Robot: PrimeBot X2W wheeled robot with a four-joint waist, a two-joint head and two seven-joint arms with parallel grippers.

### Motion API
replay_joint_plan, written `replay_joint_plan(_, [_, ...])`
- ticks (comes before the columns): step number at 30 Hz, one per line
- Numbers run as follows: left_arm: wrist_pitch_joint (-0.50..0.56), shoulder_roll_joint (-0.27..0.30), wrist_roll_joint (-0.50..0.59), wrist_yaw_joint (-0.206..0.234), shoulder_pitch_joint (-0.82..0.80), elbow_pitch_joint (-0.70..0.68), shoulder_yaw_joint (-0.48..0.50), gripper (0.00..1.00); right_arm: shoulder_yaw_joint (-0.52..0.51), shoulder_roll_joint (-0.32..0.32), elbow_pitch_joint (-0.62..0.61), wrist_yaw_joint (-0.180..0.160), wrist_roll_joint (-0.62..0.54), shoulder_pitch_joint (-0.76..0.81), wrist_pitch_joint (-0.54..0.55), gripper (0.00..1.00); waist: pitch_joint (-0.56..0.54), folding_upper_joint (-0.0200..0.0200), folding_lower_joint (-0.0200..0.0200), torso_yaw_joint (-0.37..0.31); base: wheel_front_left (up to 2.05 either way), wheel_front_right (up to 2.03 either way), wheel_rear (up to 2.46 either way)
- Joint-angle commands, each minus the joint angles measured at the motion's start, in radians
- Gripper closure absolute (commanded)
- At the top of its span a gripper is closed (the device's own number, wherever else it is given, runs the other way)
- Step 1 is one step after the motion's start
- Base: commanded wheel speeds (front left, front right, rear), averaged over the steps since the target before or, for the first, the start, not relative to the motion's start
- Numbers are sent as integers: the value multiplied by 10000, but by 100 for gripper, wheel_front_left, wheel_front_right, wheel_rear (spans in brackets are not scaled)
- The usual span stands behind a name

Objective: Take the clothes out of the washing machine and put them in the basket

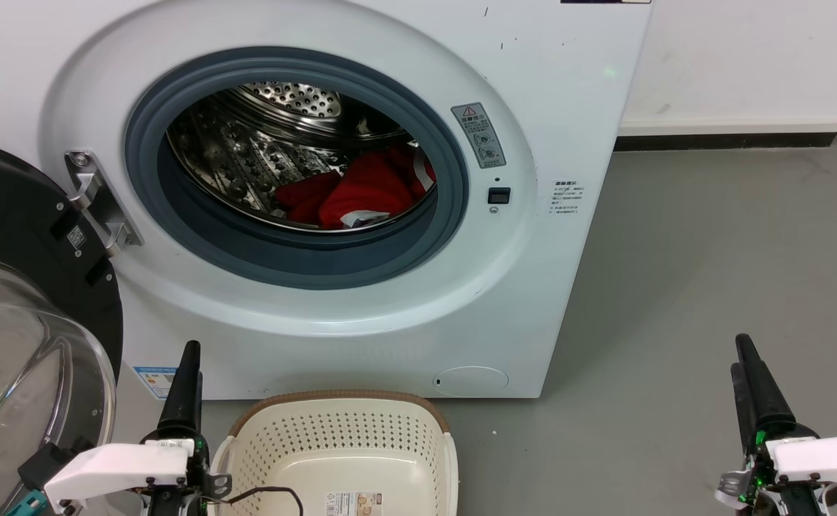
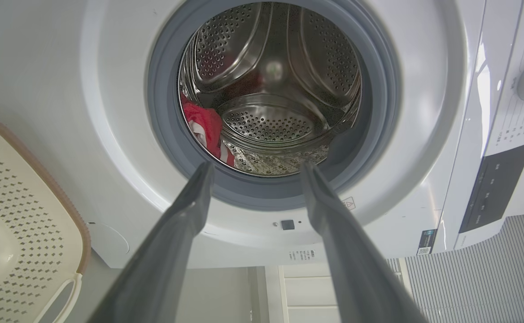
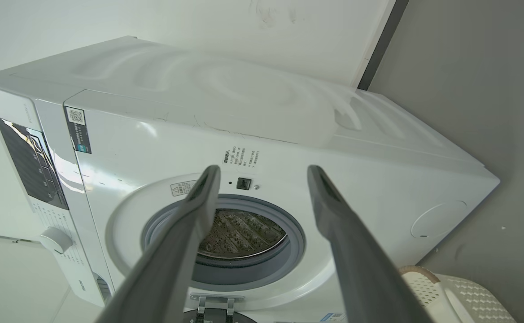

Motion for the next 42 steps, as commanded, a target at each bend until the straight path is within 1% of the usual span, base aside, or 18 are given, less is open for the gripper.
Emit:
replay_joint_plan(1, [-109,39,322,72,-65,-314,38,0,6,-32,-318,0,-395,-82,-109,0,5,0,0,1,0,0,0])
replay_joint_plan(9, [-441,46,1977,473,49,-898,-185,0,167,-33,-926,0,-2418,95,-443,0,38,0,0,7,0,0,0])
replay_joint_plan(20, [-849,55,4137,982,190,-1486,-614,0,422,-35,-1540,0,-4861,311,-853,0,74,0,0,2,0,0,0])
replay_joint_plan(22, [-956,58,4624,1097,232,-1610,-695,0,478,-35,-1661,0,-5478,367,-957,0,78,0,0,-2,0,0,0])
replay_joint_plan(30, [-1221,63,5842,1272,356,-1834,-869,0,605,-35,-1930,0,-6930,533,-1223,0,79,0,0,-1,0,0,0])
replay_joint_plan(42, [-1577,71,7485,1355,565,-2009,-1089,0,748,-37,-2230,0,-8711,767,-1578,0,72,0,0,8,0,0,0])
